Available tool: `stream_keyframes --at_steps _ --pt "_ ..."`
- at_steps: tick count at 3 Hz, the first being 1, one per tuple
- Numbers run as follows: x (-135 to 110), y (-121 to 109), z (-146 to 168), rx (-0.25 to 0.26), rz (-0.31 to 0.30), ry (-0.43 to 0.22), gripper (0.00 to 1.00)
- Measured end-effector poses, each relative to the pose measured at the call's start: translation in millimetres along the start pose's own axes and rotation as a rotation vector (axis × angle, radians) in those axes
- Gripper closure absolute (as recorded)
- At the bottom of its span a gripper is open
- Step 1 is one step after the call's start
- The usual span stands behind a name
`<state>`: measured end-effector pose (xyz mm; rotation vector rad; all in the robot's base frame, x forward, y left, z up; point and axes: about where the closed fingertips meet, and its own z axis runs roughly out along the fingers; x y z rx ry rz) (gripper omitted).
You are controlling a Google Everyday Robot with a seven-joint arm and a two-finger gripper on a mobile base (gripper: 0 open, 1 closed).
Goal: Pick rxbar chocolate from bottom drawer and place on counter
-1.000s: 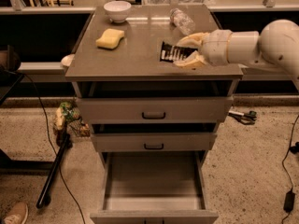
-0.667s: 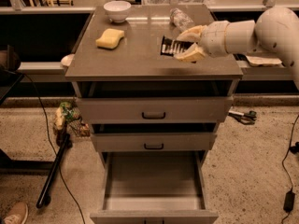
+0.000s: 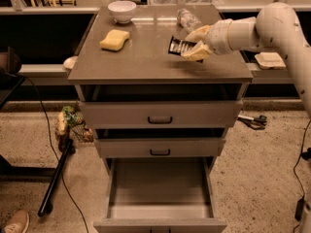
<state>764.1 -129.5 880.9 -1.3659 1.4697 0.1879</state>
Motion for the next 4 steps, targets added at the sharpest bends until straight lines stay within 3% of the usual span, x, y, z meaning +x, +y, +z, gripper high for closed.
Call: stream_keyframes --at_steps 2,3,4 --pt "26.1 -29.5 28.0 0.023 0.056 0.005 0.38" --pt "16.6 -35.6 44.8 0.005 0.049 -0.046 0.15" --pt "3.8 -39.3 53.0 -0.012 0.033 -0.081 0.0"
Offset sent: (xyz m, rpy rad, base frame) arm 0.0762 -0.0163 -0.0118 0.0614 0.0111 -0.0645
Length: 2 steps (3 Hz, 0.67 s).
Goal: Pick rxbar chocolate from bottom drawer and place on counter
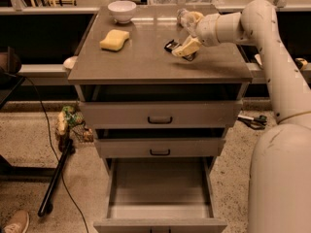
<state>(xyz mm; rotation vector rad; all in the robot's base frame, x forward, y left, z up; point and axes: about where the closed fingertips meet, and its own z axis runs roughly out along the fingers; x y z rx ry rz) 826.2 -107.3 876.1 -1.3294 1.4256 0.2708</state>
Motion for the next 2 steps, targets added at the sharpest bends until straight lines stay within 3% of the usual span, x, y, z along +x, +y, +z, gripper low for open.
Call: stream_keyframes --at_steps 1,2 --pt "-6.8 -8.8 -11.7 0.026 -0.012 0.001 0.0" --pt "-13.1 -16.4 -41.9 0.088 -0.027 0.023 0.0"
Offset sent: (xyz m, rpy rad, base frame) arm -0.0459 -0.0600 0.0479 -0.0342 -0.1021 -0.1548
